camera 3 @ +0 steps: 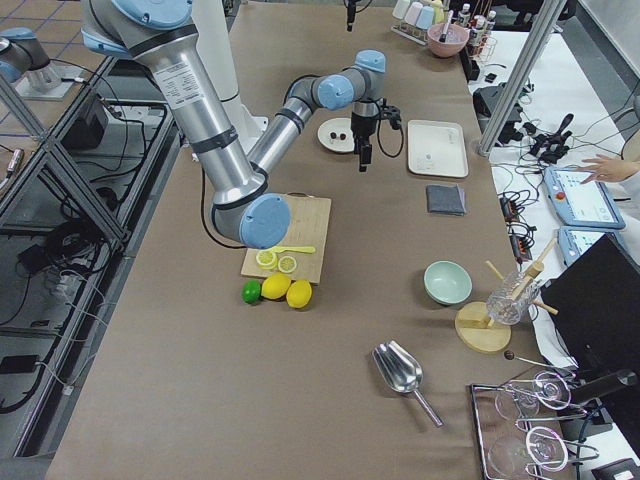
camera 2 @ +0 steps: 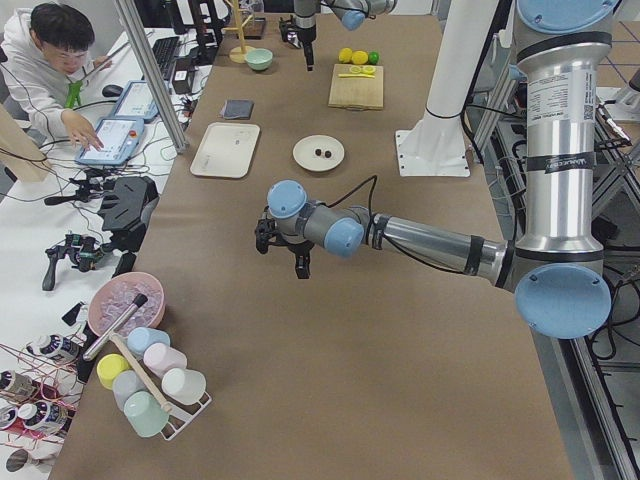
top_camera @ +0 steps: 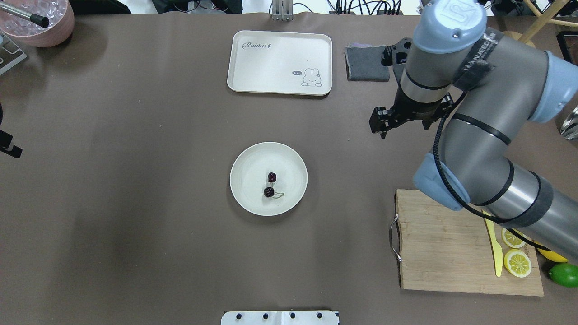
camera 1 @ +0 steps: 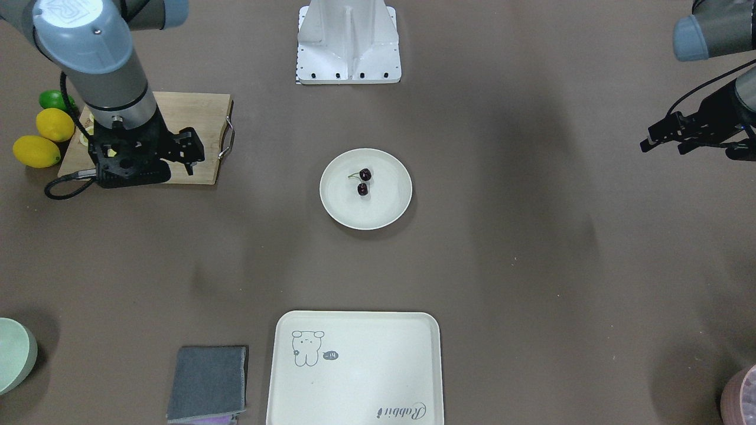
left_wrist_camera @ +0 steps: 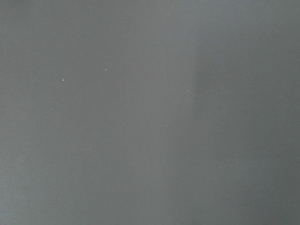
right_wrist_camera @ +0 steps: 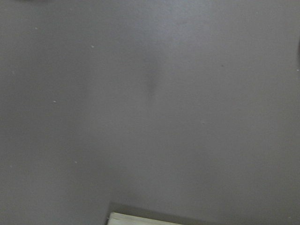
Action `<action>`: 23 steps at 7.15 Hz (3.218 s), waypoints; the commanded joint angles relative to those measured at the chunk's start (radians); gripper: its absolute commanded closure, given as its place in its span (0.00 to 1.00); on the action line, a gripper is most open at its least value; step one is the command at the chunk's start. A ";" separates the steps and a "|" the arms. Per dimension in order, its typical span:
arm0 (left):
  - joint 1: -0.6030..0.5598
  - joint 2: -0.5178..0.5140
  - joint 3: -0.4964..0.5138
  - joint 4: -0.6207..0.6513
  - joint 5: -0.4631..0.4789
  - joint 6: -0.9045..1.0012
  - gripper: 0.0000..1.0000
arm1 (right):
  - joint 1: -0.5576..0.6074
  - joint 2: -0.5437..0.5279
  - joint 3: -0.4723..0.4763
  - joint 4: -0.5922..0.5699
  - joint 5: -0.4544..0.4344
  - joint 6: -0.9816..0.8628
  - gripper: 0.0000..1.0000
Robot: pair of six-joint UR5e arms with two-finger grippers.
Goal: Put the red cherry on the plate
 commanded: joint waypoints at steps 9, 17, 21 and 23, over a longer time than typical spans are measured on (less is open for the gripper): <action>-0.294 -0.004 0.141 0.286 0.011 0.472 0.03 | 0.491 -0.197 -0.190 0.022 0.263 -0.601 0.00; -0.402 -0.027 0.214 0.313 0.057 0.614 0.03 | 0.641 -0.314 -0.278 0.128 0.306 -0.822 0.00; -0.404 -0.024 0.237 0.356 0.098 0.600 0.02 | 0.639 -0.282 -0.357 0.136 0.237 -0.730 0.00; -0.405 -0.029 0.223 0.353 0.141 0.605 0.02 | 0.639 -0.291 -0.368 0.164 0.237 -0.725 0.00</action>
